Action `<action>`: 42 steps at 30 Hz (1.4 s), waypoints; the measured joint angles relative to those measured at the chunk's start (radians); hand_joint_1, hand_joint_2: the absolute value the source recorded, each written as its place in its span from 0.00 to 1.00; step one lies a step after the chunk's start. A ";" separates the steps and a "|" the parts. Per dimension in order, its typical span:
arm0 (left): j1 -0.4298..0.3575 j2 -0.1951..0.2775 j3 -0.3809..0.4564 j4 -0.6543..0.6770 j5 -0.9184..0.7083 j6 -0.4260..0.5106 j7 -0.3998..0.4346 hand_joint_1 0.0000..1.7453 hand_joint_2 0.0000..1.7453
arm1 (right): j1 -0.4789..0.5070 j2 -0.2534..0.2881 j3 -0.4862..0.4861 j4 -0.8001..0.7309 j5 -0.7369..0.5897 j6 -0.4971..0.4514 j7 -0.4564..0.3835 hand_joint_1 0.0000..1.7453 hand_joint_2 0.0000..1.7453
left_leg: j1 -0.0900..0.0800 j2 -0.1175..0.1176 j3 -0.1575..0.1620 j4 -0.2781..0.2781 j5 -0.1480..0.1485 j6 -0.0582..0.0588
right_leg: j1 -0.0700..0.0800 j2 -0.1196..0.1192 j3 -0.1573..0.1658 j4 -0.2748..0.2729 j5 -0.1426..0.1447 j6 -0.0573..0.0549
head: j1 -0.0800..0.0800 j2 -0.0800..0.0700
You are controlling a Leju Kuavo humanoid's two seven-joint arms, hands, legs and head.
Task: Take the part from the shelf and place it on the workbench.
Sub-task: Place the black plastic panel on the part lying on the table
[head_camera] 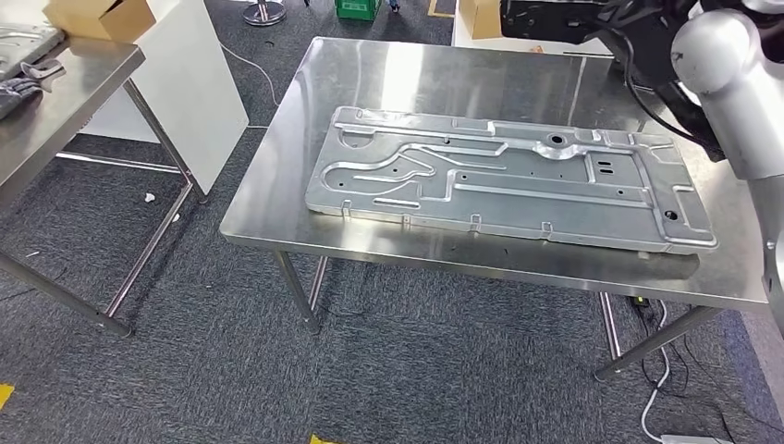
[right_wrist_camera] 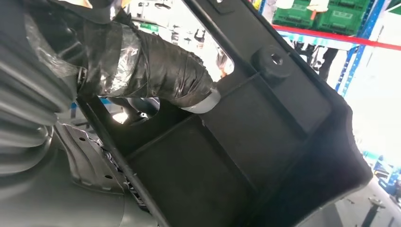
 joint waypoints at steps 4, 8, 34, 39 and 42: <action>-0.004 -0.001 -0.004 0.000 0.006 0.005 0.000 0.00 1.00 | 0.022 0.006 0.012 0.026 0.015 -0.003 -0.007 1.00 1.00 | -0.001 0.000 -0.004 0.017 -0.019 -0.016 | 0.007 0.003 0.027 -0.065 0.007 -0.022 | -0.001 0.000; -0.006 -0.004 -0.005 0.000 0.013 0.006 0.000 0.00 1.00 | 0.031 0.018 0.018 0.048 0.031 -0.004 -0.013 1.00 1.00 | 0.004 0.004 -0.044 0.114 -0.066 -0.035 | 0.003 0.002 0.055 -0.077 -0.005 -0.046 | -0.002 0.000; -0.008 -0.015 -0.029 0.000 0.060 0.013 -0.001 0.00 1.00 | 0.158 0.161 0.120 0.222 0.154 -0.015 -0.020 1.00 1.00 | 0.007 -0.001 -0.006 0.030 -0.025 -0.014 | 0.006 0.001 0.016 -0.057 0.017 -0.015 | 0.000 0.000; -0.009 -0.022 -0.029 0.000 0.078 0.009 -0.003 0.00 1.00 | 0.203 0.211 0.145 0.290 0.192 -0.032 -0.023 1.00 1.00 | 0.007 0.005 0.004 0.018 -0.026 -0.007 | 0.007 0.012 0.020 -0.063 0.011 -0.025 | -0.001 0.000; -0.011 -0.024 -0.029 0.000 0.090 0.007 0.000 0.00 1.00 | 0.243 0.244 0.160 0.345 0.218 -0.057 -0.031 0.25 0.25 | 0.007 0.006 0.010 0.013 -0.027 -0.008 | 0.008 0.012 0.024 -0.063 0.008 -0.030 | -0.001 0.000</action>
